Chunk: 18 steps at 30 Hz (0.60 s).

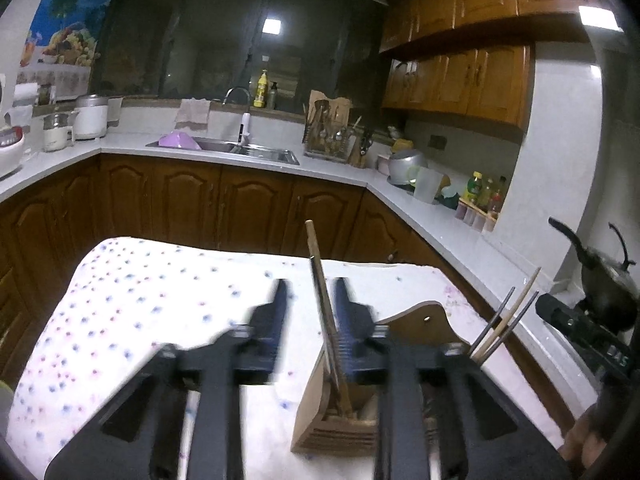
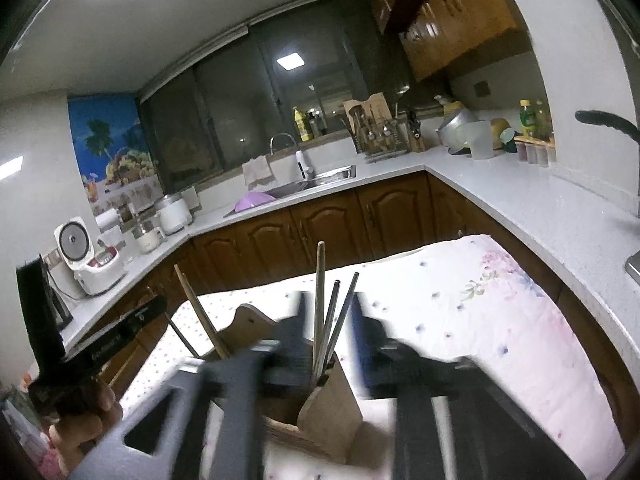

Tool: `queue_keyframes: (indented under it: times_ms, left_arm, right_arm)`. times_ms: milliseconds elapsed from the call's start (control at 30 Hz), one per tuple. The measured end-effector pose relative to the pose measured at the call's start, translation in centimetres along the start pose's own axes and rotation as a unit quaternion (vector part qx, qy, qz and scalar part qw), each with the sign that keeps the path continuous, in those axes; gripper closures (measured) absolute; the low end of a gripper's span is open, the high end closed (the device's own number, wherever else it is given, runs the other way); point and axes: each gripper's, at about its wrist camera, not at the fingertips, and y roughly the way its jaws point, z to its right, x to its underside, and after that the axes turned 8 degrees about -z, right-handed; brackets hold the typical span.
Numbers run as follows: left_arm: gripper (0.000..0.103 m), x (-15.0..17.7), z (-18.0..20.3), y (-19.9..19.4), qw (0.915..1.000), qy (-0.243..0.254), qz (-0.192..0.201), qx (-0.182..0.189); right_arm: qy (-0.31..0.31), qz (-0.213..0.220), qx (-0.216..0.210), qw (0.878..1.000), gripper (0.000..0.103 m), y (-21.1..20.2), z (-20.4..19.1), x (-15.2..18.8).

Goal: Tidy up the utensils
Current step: 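Lower both metal chopsticks into the wooden holder and open both tools, then move both open tools back down to the wooden chopsticks on the cloth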

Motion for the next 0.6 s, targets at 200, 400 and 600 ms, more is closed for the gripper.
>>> queue_keyframes:
  times_ms: [200,400,600]
  left_arm:
    - [0.029,1.1,-1.3,-2.5,0.9998,-0.018,0.0,-0.011]
    - [0.023,3.4,-2.6,-5.1,0.9994,-0.024,-0.017,-0.021]
    - [0.023,6.3,-3.4,-7.4,0.9984,-0.029,-0.04,-0.026]
  right_arm:
    - [0.009,0.015,-0.005,1.0,0.017,-2.1,-0.1,0.5]
    - [0.016,0.007,-0.018,1.0,0.013,-3.9,-0.4,2.0]
    - [0.011,-0.011,-0.027,1.0,0.013,-5.4,-1.3,4.4]
